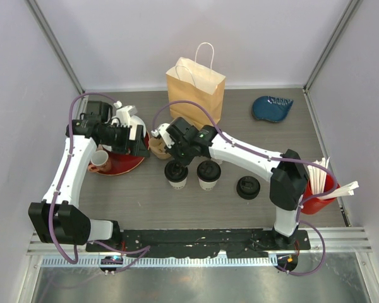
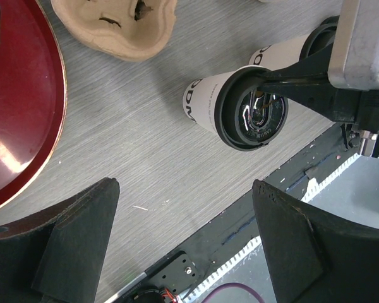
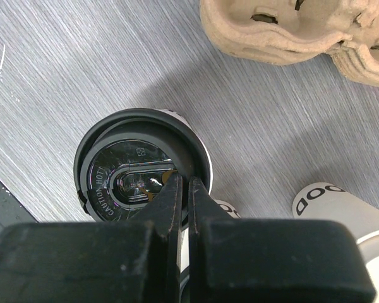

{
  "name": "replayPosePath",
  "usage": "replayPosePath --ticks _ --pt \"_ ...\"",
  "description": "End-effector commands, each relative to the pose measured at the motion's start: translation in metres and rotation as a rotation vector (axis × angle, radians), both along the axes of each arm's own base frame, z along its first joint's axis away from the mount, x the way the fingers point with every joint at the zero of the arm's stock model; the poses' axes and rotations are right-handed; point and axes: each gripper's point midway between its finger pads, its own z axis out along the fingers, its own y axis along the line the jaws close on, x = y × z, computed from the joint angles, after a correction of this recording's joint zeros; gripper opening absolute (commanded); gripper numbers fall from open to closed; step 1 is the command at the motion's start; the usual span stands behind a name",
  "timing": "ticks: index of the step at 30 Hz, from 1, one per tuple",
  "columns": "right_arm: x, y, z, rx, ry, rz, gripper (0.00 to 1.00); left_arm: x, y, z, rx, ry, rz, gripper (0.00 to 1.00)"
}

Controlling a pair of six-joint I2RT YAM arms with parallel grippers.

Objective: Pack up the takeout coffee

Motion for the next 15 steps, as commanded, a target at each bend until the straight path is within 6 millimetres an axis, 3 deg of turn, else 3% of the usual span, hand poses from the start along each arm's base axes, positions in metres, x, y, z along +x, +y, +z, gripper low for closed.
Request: replayPosePath --ticks 1,5,10,15 --pt "-0.004 0.001 0.008 0.057 -0.012 0.011 0.01 0.004 -0.004 0.012 -0.030 -0.036 -0.016 0.91" --pt "-0.006 -0.002 0.002 0.053 -0.004 0.013 0.01 0.003 -0.005 0.009 -0.037 -0.026 -0.019 0.91" --pt "-0.007 0.001 0.008 0.076 -0.009 0.020 0.03 0.001 -0.006 0.009 -0.042 -0.026 -0.025 0.91" --pt "-0.004 0.001 0.025 0.106 -0.041 0.016 0.23 0.002 -0.007 0.014 -0.051 -0.032 -0.028 0.91"
